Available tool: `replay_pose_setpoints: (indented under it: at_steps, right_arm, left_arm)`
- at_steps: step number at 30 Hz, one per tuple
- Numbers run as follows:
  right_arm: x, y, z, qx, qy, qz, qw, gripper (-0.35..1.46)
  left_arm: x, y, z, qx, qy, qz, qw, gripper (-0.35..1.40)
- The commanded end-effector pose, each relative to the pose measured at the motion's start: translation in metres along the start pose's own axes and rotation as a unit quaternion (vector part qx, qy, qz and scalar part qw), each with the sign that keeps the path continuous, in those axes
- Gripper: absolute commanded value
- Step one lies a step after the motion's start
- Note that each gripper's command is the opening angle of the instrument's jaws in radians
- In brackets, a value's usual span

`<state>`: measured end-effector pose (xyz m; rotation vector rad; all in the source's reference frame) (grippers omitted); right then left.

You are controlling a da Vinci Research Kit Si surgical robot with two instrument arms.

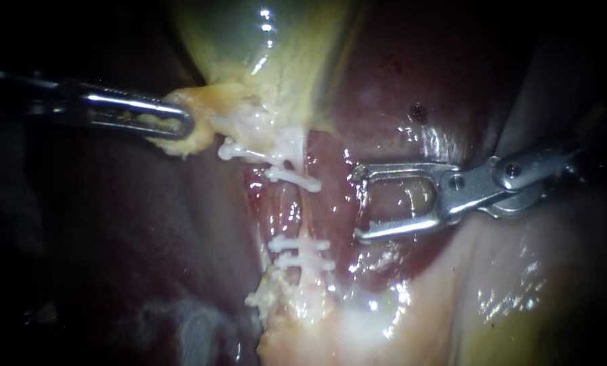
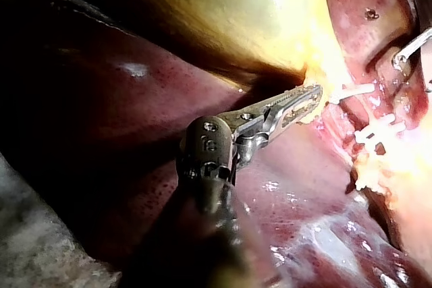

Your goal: Going back third clip right tube

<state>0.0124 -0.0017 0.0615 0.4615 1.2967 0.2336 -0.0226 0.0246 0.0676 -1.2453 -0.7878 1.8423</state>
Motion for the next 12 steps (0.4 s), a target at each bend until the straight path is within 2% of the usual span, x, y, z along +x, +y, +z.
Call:
replay_pose_setpoints:
  at_steps: [1,12]
  right_arm:
    - [0.0000,-0.0001,0.0000,0.000,0.000,0.000,1.0000,0.50]
    - [0.0001,-0.0002,0.0000,0.000,0.000,0.000,1.0000,0.50]
  left_arm:
    - [-0.0002,0.0000,0.0001,0.000,0.000,0.000,1.0000,-0.35]
    - [-0.0002,-0.0005,0.0001,0.000,-0.002,-0.005,1.0000,-0.35]
